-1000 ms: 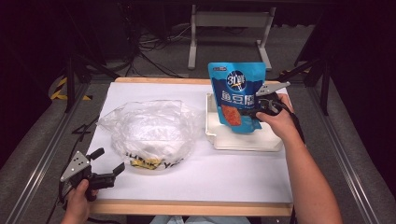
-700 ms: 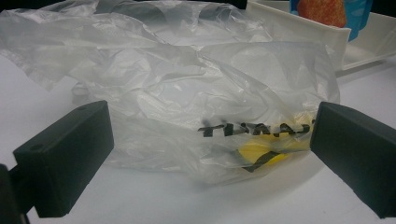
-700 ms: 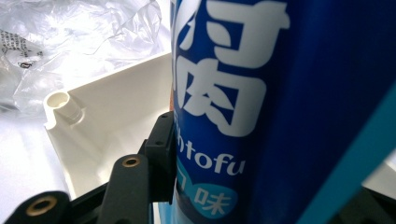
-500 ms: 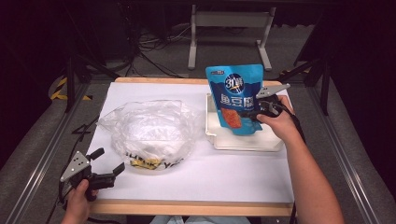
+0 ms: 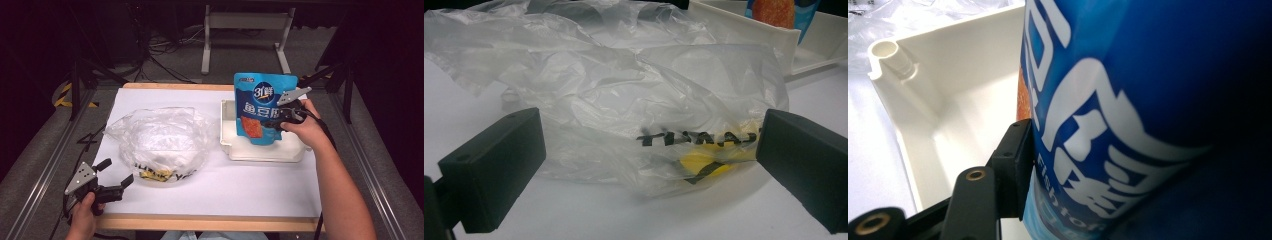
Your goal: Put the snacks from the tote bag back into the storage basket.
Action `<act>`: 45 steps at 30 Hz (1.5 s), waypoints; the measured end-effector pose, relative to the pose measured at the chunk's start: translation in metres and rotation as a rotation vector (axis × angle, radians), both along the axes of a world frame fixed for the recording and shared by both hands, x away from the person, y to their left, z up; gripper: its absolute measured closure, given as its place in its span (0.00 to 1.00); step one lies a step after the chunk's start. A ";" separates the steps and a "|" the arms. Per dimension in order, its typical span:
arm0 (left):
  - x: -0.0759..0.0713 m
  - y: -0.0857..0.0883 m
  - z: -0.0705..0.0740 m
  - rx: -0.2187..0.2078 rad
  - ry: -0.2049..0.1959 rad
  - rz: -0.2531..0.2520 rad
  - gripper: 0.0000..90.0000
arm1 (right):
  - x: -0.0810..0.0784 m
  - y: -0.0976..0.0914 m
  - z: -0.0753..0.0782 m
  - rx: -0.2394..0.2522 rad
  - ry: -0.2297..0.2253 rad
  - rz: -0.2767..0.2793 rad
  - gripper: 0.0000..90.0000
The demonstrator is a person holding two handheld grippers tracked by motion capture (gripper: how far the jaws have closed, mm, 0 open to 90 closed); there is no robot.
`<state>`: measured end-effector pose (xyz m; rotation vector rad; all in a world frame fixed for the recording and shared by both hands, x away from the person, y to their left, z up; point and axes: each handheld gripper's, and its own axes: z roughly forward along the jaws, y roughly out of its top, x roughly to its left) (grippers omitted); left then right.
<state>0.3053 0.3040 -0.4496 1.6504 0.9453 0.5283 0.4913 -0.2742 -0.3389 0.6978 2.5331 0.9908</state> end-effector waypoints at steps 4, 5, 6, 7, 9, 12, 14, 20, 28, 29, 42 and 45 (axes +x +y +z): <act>0.000 0.000 0.000 0.005 0.004 0.001 0.00 | 0.001 -0.009 0.002 -0.019 -0.006 -0.002 0.48; 0.000 0.000 0.000 0.004 0.004 0.002 0.00 | 0.002 -0.011 0.003 -0.028 -0.008 -0.003 0.47; 0.000 0.000 0.000 0.003 0.005 0.001 0.00 | 0.002 -0.012 0.004 -0.042 -0.010 -0.006 0.46; 0.000 0.000 0.000 0.003 0.005 0.001 0.00 | 0.002 -0.012 0.005 -0.050 -0.012 -0.008 0.45; 0.000 -0.001 0.000 0.000 -0.001 0.002 0.00 | 0.002 -0.014 0.006 -0.070 -0.021 0.001 0.44; 0.000 -0.001 0.000 0.002 0.006 0.002 0.00 | 0.002 -0.016 0.006 -0.081 -0.025 0.005 0.42; 0.000 0.000 0.000 0.003 0.005 0.002 0.00 | 0.002 -0.020 0.006 -0.089 -0.022 -0.011 0.40; 0.000 0.000 0.000 -0.007 0.002 0.007 0.00 | 0.000 -0.030 0.004 -0.074 -0.020 -0.039 0.37; 0.000 0.000 0.000 -0.003 0.007 0.010 0.00 | -0.007 -0.032 0.007 0.033 -0.041 -0.100 0.21; 0.001 0.001 0.000 -0.003 0.007 0.010 0.00 | -0.007 -0.032 0.008 0.045 -0.042 -0.105 0.20; 0.002 -0.001 0.000 -0.004 0.002 0.004 0.00 | -0.029 -0.039 0.031 0.095 -0.101 -0.146 0.11; 0.002 -0.001 0.000 -0.003 0.002 0.004 0.00 | -0.034 -0.043 0.035 0.095 -0.122 -0.181 0.08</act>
